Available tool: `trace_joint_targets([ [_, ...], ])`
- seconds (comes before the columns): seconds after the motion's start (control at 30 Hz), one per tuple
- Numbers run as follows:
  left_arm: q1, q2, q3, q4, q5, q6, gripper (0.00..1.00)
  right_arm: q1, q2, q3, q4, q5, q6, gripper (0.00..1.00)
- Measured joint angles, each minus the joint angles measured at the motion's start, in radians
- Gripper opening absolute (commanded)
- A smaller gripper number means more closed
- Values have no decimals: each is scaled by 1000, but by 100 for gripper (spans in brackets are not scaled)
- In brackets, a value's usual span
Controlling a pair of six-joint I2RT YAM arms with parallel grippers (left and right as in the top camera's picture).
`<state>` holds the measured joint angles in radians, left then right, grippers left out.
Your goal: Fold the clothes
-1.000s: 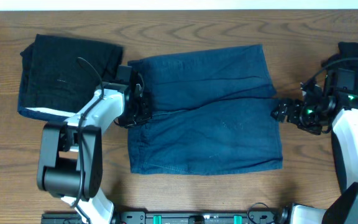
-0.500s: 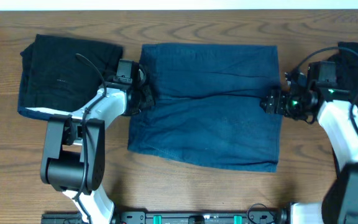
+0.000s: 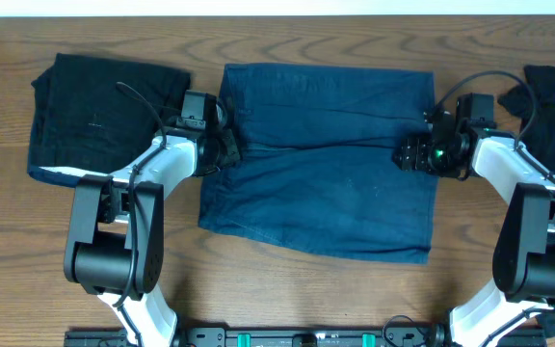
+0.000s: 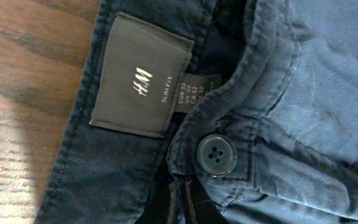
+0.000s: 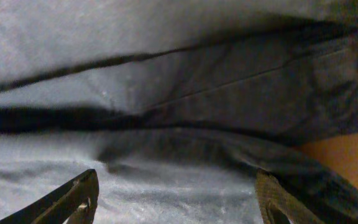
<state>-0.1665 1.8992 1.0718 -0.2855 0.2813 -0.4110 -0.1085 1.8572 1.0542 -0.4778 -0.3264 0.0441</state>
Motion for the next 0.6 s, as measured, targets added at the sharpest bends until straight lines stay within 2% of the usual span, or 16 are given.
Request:
trace_joint_targets([
  [0.23, -3, 0, 6, -21, -9, 0, 7, -20, 27, 27, 57, 84, 0, 75],
  [0.37, -5, 0, 6, -22, -10, 0, 6, -48, 51, 66, 47, 71, 1, 79],
  [0.47, -7, 0, 6, -22, -11, 5, 7, -56, 69, 108, 8, 37, -5, 78],
  [0.6, -7, -1, 18, -42, -19, 26, 6, -71, 87, 229, -127, 8, -7, 78],
])
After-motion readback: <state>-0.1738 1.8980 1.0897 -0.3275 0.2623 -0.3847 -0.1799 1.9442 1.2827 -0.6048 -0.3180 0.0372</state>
